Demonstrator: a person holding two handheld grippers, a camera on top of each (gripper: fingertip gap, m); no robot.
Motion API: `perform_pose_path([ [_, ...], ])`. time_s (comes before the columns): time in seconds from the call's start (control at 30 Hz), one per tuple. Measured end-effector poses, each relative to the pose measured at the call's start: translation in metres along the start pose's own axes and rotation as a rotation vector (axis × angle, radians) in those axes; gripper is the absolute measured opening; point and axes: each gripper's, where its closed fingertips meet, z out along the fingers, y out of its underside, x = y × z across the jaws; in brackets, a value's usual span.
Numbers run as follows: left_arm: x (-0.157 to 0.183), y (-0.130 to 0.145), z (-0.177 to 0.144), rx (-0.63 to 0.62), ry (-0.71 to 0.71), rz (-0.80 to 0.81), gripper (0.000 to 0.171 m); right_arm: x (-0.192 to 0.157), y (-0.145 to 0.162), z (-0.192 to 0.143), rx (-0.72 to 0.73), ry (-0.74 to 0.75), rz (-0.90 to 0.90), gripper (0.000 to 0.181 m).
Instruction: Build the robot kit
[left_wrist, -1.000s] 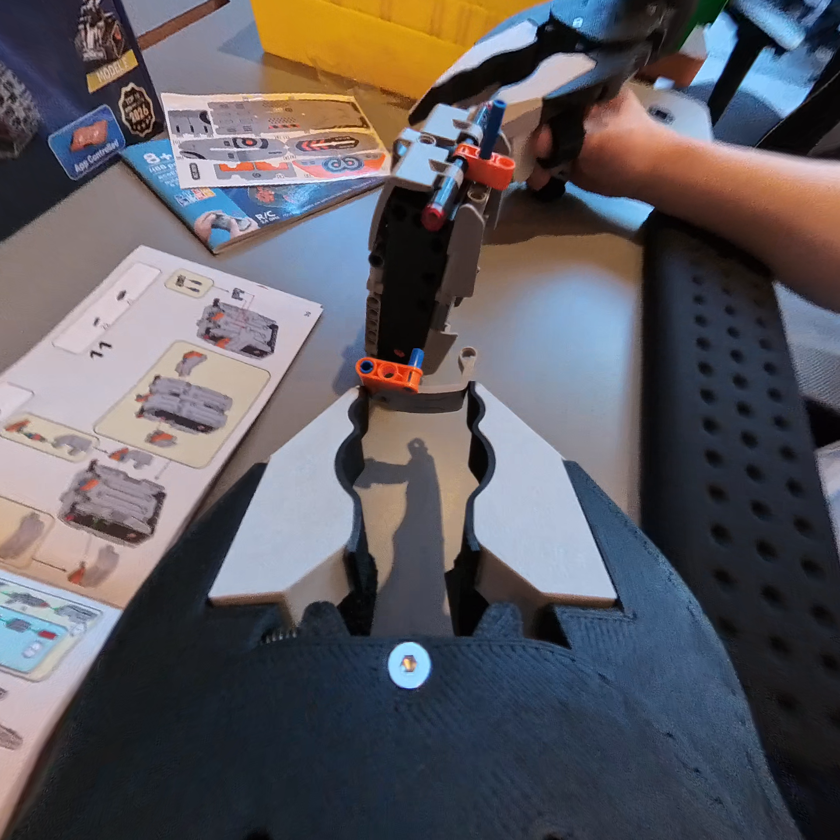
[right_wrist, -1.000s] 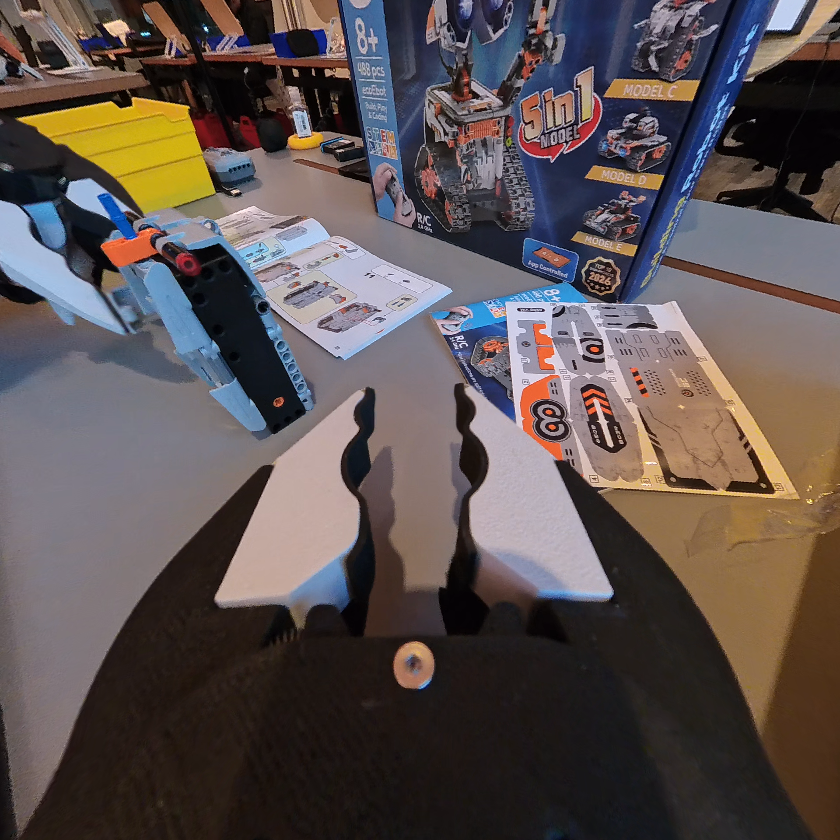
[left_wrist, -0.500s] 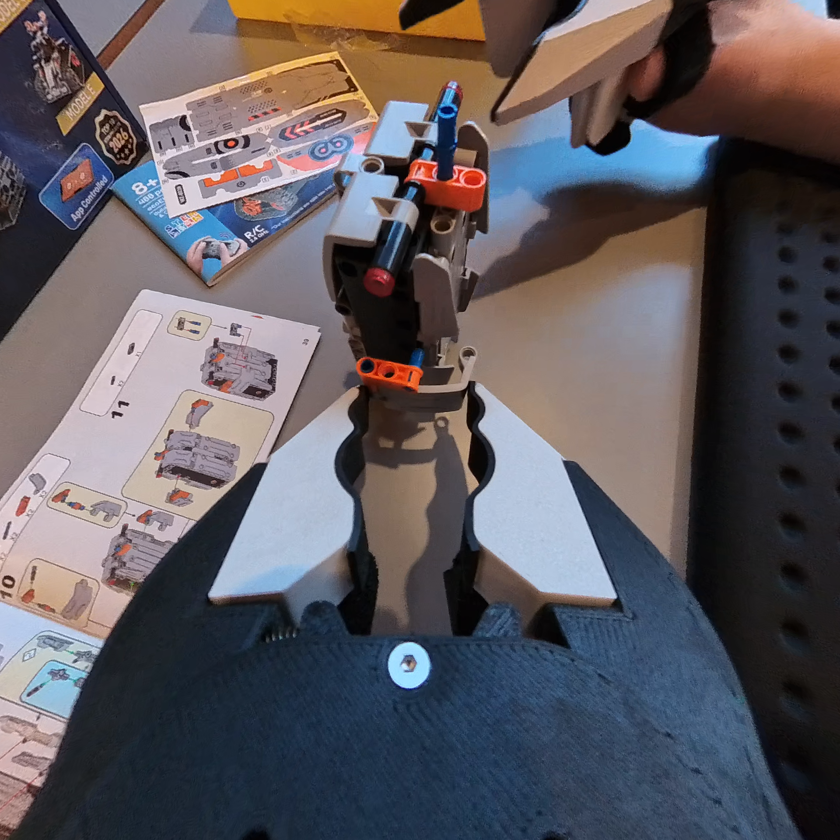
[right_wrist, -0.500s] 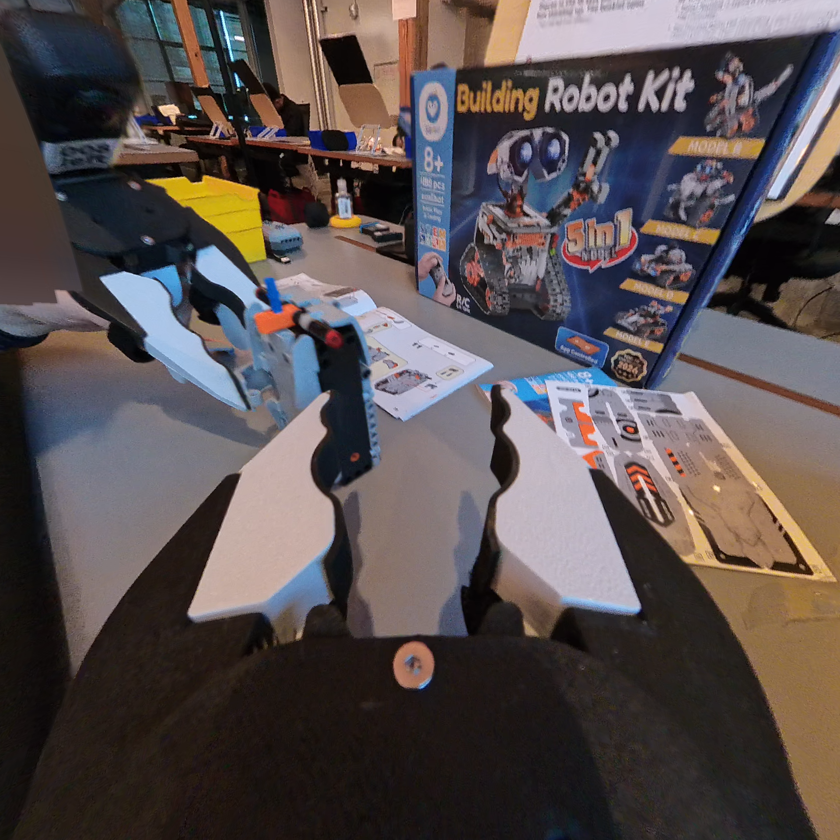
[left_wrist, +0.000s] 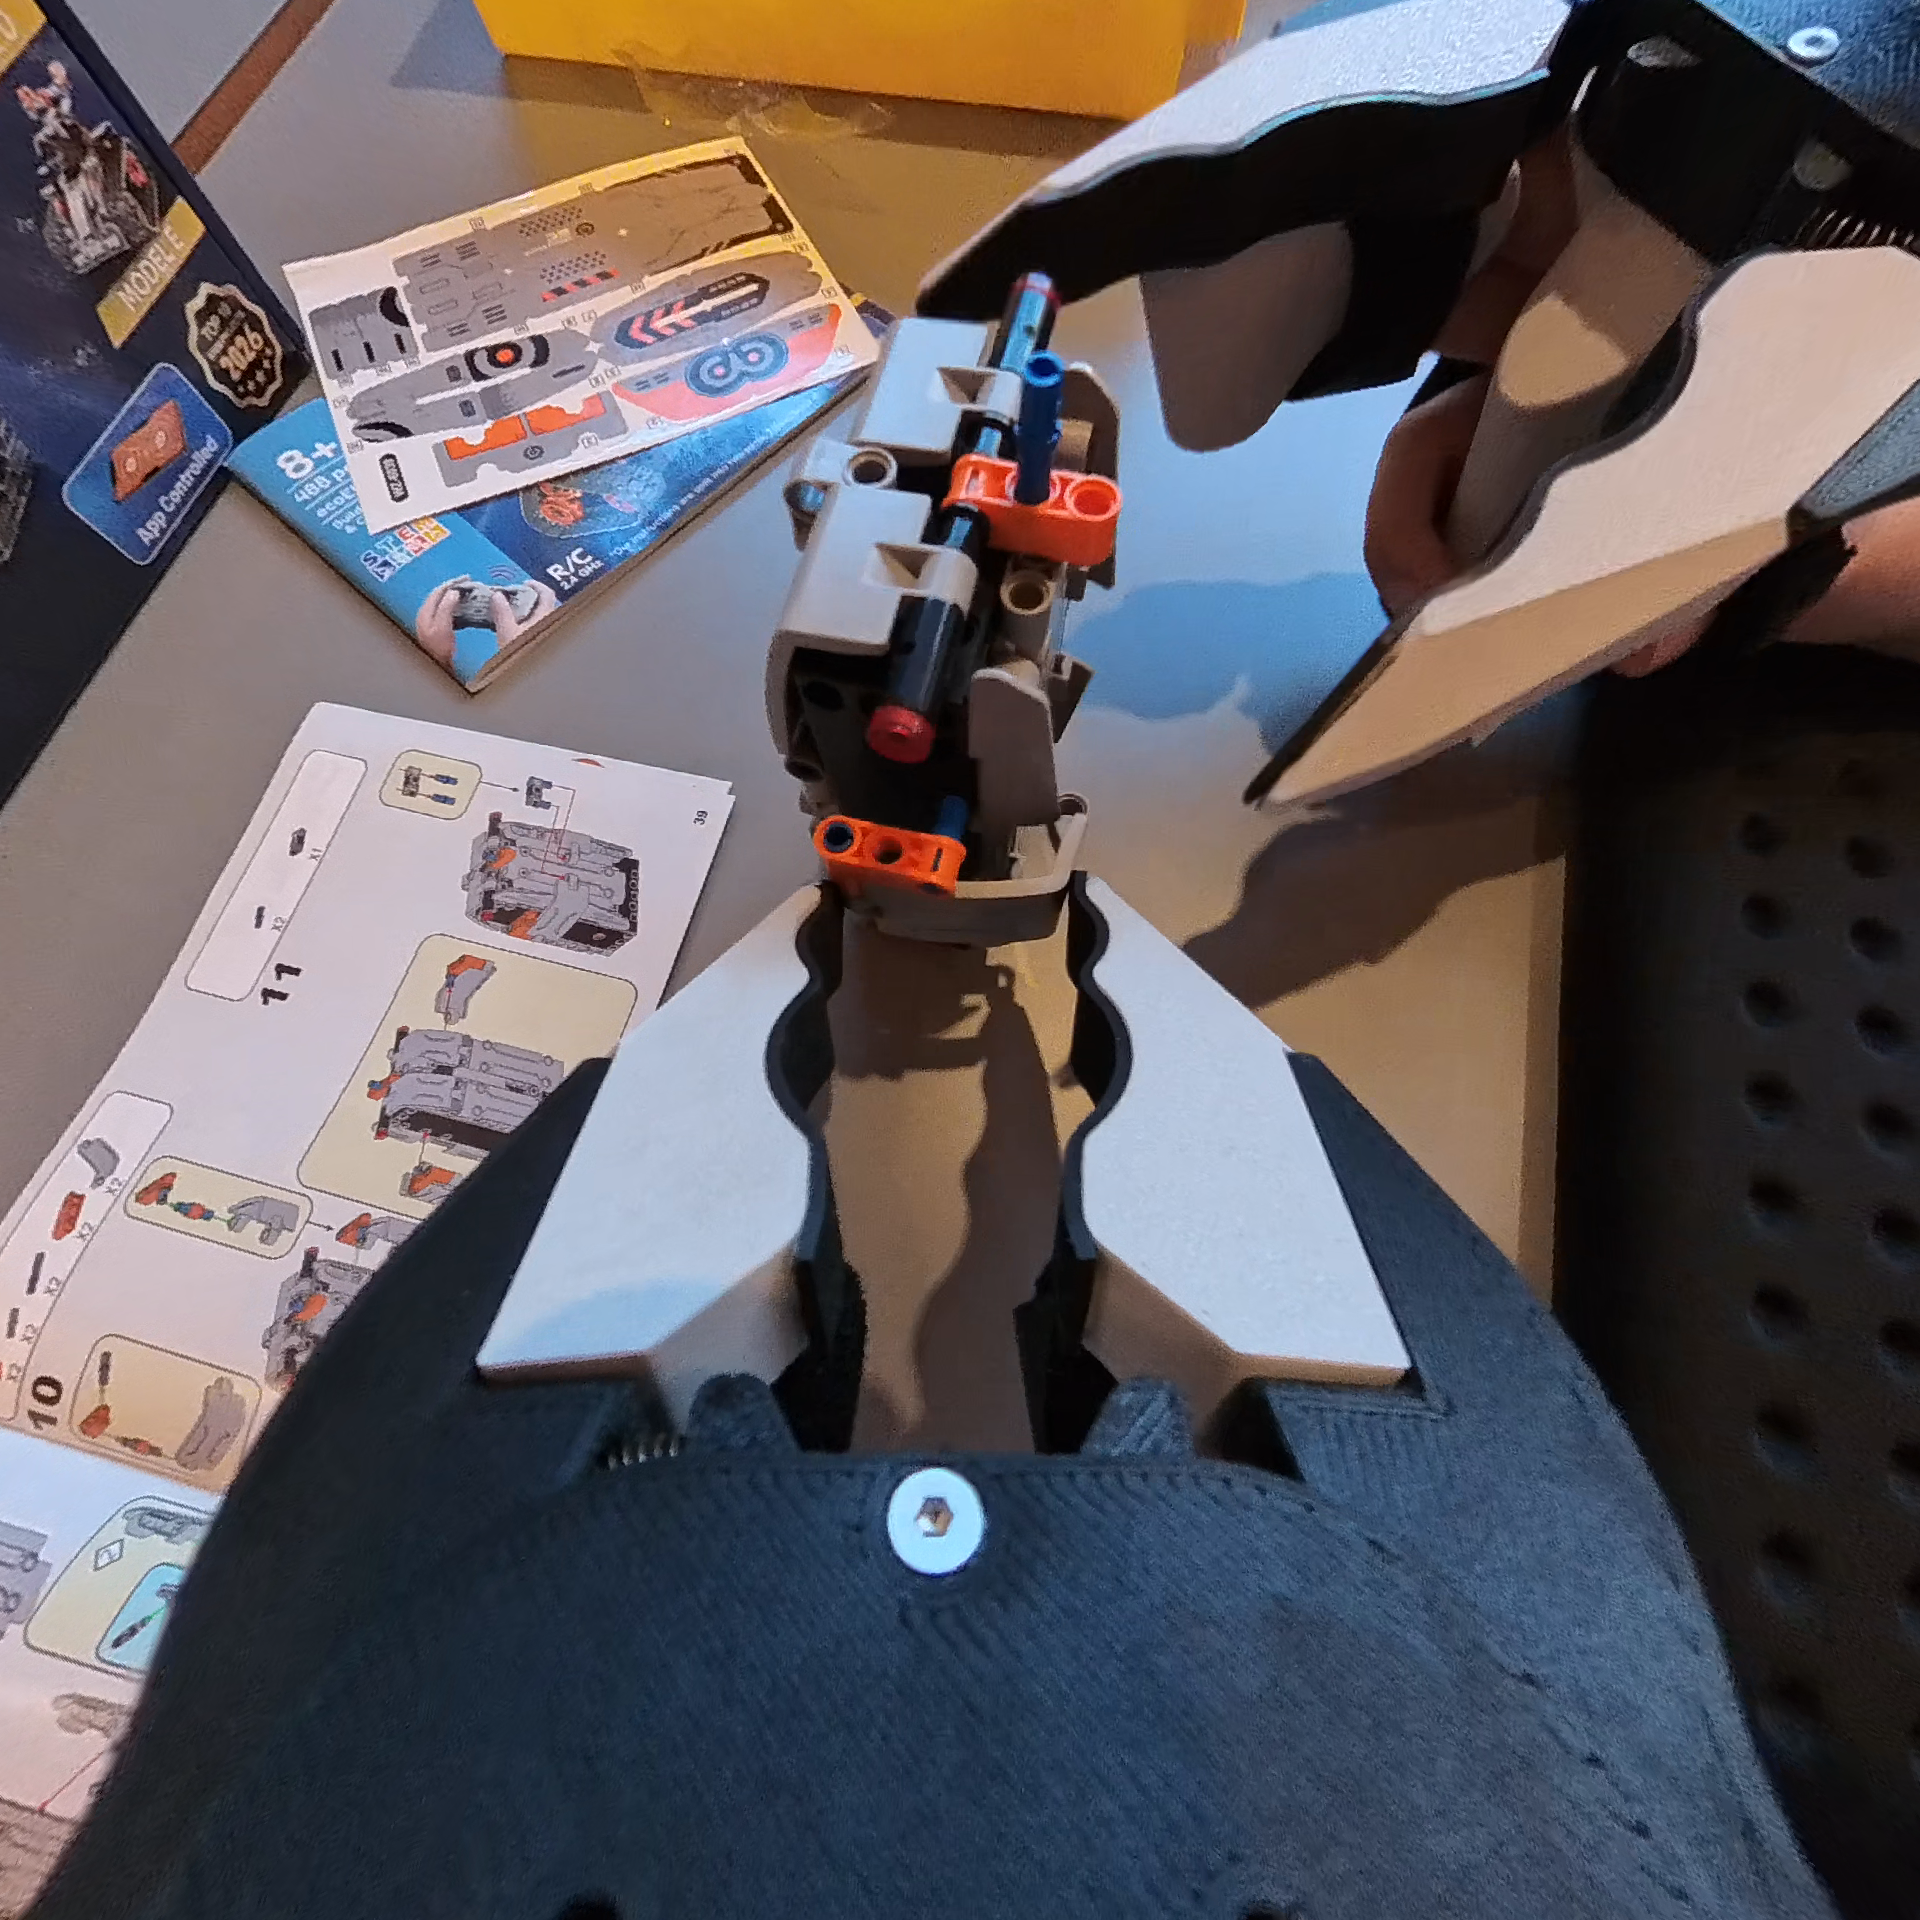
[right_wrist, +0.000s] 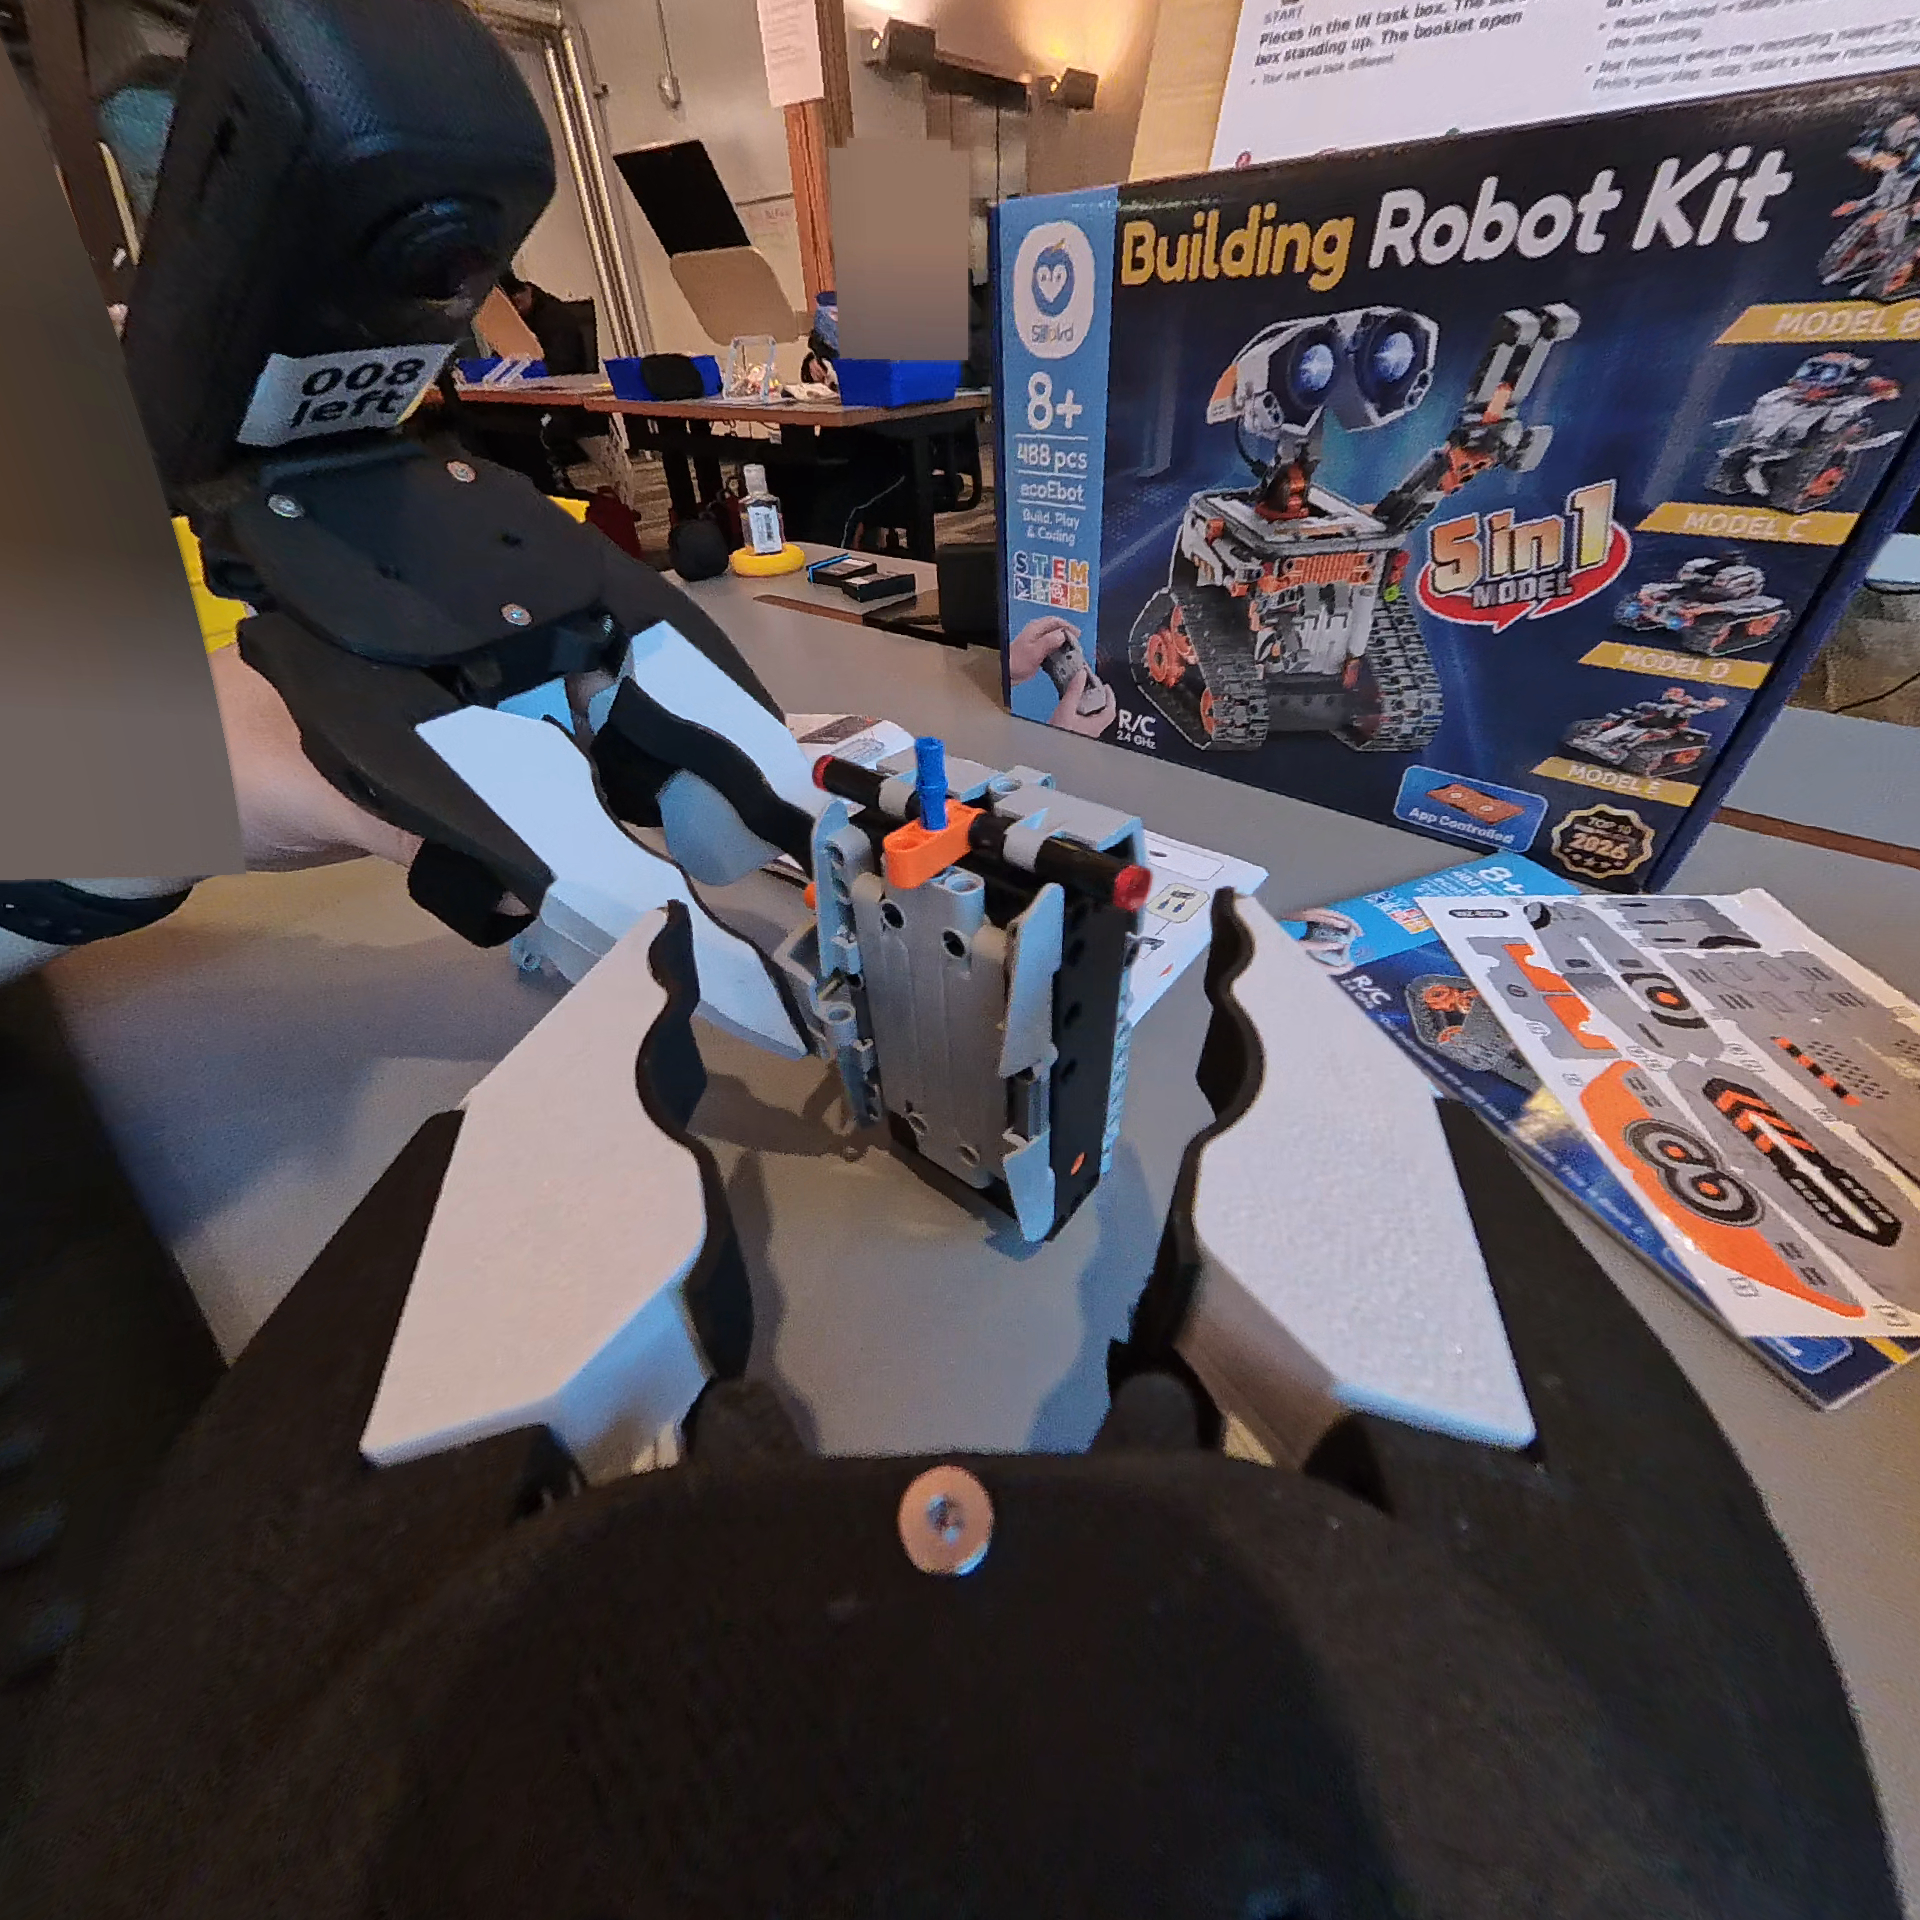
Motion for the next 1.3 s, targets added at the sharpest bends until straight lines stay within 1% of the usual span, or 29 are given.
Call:
perform_pose_path([
  [0.2, -0.002, -0.001, 0.0, 0.005, -0.008, -0.011, 0.042, -0.008, 0.009, 0.009, -0.044, -0.009, -0.001, 0.097],
  [0.43, -0.002, 0.002, 0.002, -0.018, -0.014, -0.016, 0.042, -0.006, 0.008, 0.014, -0.053, 0.05, -0.025, 0.096],
  [0.57, -0.002, 0.002, 0.003, -0.02, -0.012, -0.016, 0.042, -0.003, 0.008, 0.016, -0.057, 0.094, -0.027, 0.097],
  [0.7, -0.003, 0.001, 0.005, -0.015, -0.023, -0.044, 0.042, 0.005, 0.009, 0.016, -0.071, 0.182, -0.006, 0.101],
  [0.8, -0.002, 0.001, 0.007, -0.016, -0.028, -0.042, 0.042, 0.007, 0.008, 0.017, -0.081, 0.224, -0.038, 0.102],
  [0.83, -0.002, 0.001, 0.008, -0.018, -0.033, -0.034, 0.042, 0.005, 0.007, 0.017, -0.084, 0.216, -0.048, 0.098],
  [1.0, -0.001, 0.0, 0.009, -0.025, -0.034, -0.026, 0.042, 0.005, 0.009, 0.018, -0.094, 0.15, -0.013, 0.098],
  [1.2, -0.003, -0.004, 0.011, -0.035, -0.043, -0.023, 0.042, 0.001, 0.01, 0.019, -0.095, 0.004, 0.079, 0.096],
  [1.3, -0.002, -0.007, 0.013, -0.032, -0.049, -0.031, 0.042, 0.005, 0.012, 0.018, -0.133, -0.021, 0.094, 0.095],
])
